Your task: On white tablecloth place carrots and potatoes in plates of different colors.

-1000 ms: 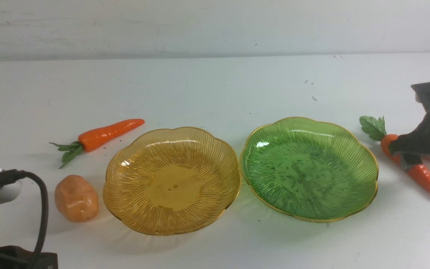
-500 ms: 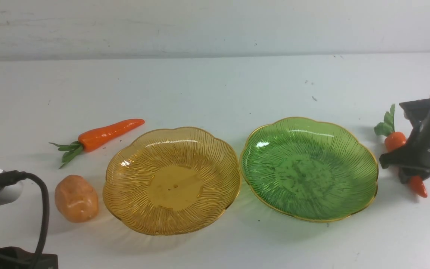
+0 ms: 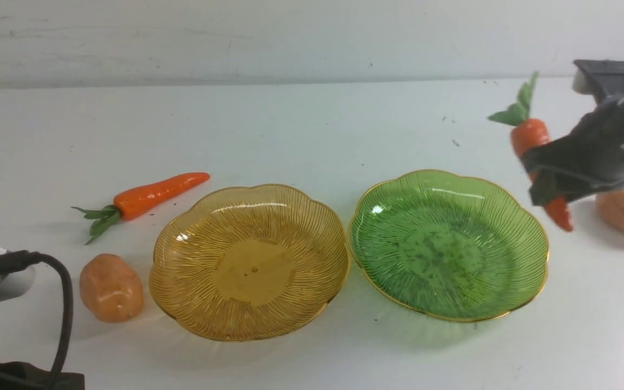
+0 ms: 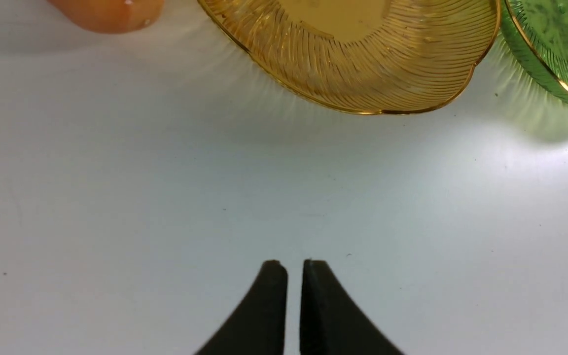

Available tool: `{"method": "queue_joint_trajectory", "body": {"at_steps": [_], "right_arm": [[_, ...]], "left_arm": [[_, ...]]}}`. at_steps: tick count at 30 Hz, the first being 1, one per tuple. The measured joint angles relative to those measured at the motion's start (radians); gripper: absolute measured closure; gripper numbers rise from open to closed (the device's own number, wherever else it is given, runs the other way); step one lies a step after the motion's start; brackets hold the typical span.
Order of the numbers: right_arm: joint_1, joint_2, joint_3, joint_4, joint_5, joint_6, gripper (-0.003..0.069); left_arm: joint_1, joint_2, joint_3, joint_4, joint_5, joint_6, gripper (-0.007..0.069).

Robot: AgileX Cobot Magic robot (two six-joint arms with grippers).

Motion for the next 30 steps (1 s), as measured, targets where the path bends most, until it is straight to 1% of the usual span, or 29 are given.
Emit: {"method": "queue_joint_trajectory", "body": {"at_steps": [3,5,8,10,11,12,13,14,16,18,19,20,22,23,25,26,29,30], "right_arm": [[0.017,0.041,0.0,-0.007,-0.037,0.004,0.0309],[0.018,0.05,0.0,-0.009,-0.041,0.011,0.0265],[0.018,0.052,-0.012,-0.032,-0.03,0.028,0.0161],[0.018,0.052,-0.061,-0.082,0.024,0.042,0.0087],[0.018,0.052,-0.092,-0.12,0.063,0.045,0.0075],[0.017,0.052,-0.128,-0.166,0.107,0.046,0.0079],[0.009,0.052,-0.171,-0.222,0.155,0.049,0.0111],[-0.005,0.052,-0.206,-0.265,0.193,0.058,0.0176],[-0.065,0.052,-0.262,-0.332,0.225,0.071,0.0353],[-0.164,0.052,-0.285,-0.36,0.231,0.076,0.0565],[-0.206,0.052,-0.286,-0.36,0.235,0.081,0.061],[-0.258,0.052,-0.286,-0.353,0.24,0.091,0.064],[-0.359,0.057,-0.286,-0.316,0.243,0.096,0.0649],[-0.396,0.063,-0.286,-0.301,0.244,0.096,0.063],[-0.443,0.079,-0.286,-0.277,0.242,0.089,0.0552],[-0.455,0.089,-0.287,-0.272,0.236,0.089,0.0482],[-0.459,0.118,-0.288,-0.258,0.205,0.081,0.0222],[-0.455,0.129,-0.288,-0.257,0.188,0.079,0.0148]], "left_arm": [[0.0,0.0,0.0,0.001,0.0,0.0,0.0575],[0.0,0.0,0.0,0.002,0.0,0.0,0.0552],[0.0,0.0,0.0,0.002,0.0,0.0,0.0517],[0.0,0.0,0.0,0.003,0.0,0.0,0.0481],[0.0,0.0,0.0,0.003,0.0,0.0,0.0471],[0.0,0.0,0.0,0.003,0.0,0.0,0.0456],[0.0,0.0,0.0,0.003,0.0,0.0,0.0452],[0.0,0.0,0.0,0.003,0.0,0.0,0.0446],[0.0,0.0,0.0,0.003,0.0,0.0,0.0445],[0.0,0.0,0.0,0.003,0.0,0.0,0.0445],[0.0,0.0,0.0,0.003,0.0,0.0,0.0445],[0.0,0.0,0.0,0.003,0.0,0.0,0.0445],[0.0,0.0,0.0,0.003,0.0,0.0,0.0445],[0.0,0.0,0.0,0.003,0.0,0.0,0.0445],[0.0,0.0,0.0,0.006,0.0,0.0,0.0445],[0.0,0.0,0.0,0.014,0.0,0.0,0.0445],[0.0,0.0,0.0,0.029,0.0,0.0,0.0445],[0.0,0.0,0.0,0.03,0.0,0.0,0.0445]]}}
